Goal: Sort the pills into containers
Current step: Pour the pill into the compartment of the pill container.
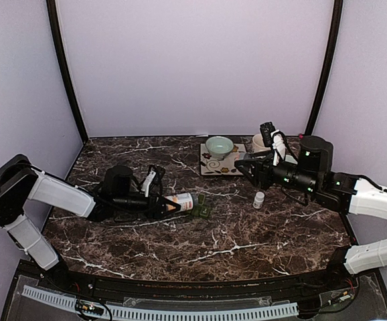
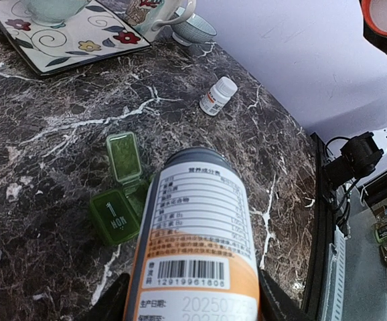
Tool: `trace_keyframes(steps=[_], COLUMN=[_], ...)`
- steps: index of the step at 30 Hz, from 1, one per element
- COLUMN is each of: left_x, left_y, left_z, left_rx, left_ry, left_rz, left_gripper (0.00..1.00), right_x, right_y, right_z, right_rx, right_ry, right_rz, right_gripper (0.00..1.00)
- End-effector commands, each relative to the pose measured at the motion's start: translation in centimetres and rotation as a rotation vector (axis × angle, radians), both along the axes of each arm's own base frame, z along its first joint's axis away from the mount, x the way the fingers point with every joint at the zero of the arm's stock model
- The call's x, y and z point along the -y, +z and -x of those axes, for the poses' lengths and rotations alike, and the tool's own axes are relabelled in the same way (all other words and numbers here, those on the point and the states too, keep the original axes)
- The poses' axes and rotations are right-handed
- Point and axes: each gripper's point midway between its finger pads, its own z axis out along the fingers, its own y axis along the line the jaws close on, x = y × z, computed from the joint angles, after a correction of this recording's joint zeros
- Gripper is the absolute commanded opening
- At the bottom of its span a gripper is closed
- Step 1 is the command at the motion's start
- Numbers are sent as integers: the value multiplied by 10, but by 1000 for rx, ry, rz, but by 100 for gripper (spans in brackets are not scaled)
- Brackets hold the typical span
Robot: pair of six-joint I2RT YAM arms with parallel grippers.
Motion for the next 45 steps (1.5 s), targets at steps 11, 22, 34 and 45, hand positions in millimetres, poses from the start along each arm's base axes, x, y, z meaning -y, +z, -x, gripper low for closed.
trace_keyframes(steps=[11, 22, 34, 45], left_x=[6, 10, 13, 14], left_y=[-6, -10, -14, -17], left_z=[-9, -13, -15, -17], left_rx=[25, 25, 28, 39], left_ry=[5, 6, -1, 3], left_rz=[-51, -82, -127, -176], left_gripper=[0, 0, 0, 0], right_x=[4, 4, 4, 4], right_y=[12, 10, 7, 7], right_z=[-1, -2, -3, -4], right_rx=[37, 34, 32, 31], right_ry=[-17, -21, -23, -24], right_rz=[-41, -34, -28, -27], right_gripper=[6, 6, 6, 5])
